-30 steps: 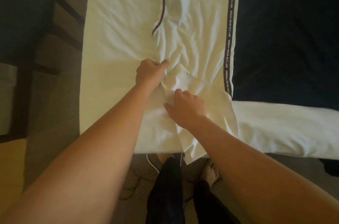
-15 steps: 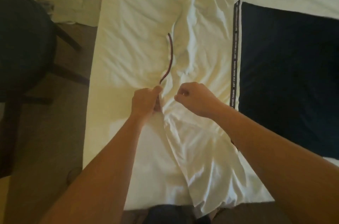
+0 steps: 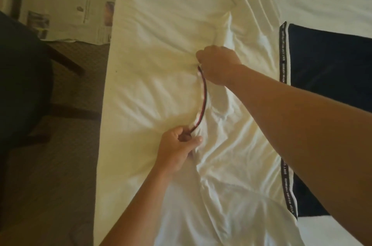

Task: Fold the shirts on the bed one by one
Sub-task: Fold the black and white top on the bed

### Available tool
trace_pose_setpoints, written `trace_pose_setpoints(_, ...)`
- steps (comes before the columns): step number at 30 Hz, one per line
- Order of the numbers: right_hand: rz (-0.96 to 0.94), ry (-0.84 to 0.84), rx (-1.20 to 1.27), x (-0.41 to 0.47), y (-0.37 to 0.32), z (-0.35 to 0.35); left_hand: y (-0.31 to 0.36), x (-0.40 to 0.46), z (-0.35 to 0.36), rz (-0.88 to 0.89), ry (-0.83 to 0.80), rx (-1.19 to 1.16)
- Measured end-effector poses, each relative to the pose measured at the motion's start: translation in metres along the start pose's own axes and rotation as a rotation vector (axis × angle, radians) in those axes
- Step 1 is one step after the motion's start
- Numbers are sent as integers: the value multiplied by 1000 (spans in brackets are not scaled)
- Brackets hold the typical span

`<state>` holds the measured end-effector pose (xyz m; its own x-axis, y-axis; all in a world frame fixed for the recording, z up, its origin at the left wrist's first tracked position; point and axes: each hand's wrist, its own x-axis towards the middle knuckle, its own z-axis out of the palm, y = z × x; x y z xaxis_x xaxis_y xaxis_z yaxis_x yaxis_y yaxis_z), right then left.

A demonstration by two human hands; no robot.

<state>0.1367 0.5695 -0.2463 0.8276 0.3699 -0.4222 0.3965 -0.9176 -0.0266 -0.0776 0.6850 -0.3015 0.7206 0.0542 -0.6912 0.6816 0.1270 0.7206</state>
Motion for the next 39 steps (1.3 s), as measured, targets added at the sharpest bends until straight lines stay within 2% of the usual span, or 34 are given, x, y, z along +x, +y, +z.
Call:
trace_pose_setpoints(3,56,114,229,16,-12,-5,6,-6,-5,-1,150,-103)
trace_pose_setpoints(6,63,99,383,14,-13,8,0,-15,-5,-8,262,-125)
trace_pose_setpoints(10,31,33,512,1,-2,17,-3,-25,-2,-73,223,-18)
trace_pose_setpoints(14,-6,-20,517,-30,5,15,9,-36,-3,-202,47,151)
trace_pose_setpoints(16,19,-42,502,-50,10,20,11,-38,-9,-238,68,90)
trace_pose_setpoints(19,46,-66,499,-88,22,30,7,-43,-9,-163,209,130)
trace_pose_setpoints(22,52,-64,491,-133,38,38,1,-57,11,-21,434,374)
trace_pose_setpoints(25,74,-69,527,-187,59,54,-4,-83,48,173,557,844)
trace_pose_setpoints(27,100,-47,558,-225,80,71,-14,-97,82,383,497,1017)
trace_pose_setpoints(29,133,-4,573,-264,109,92,-31,-104,120,580,338,1185)
trace_pose_setpoints(31,156,53,548,-304,144,115,-44,-106,155,669,164,1304)
trace_pose_setpoints(34,211,81,450,-367,202,148,-58,-115,202,686,-42,1436)
trace_pose_setpoints(36,229,-33,348,-405,237,166,-69,-119,221,663,-124,1566)
trace_pose_setpoints(39,280,-174,180,-445,284,184,-84,-127,230,622,-151,1704)
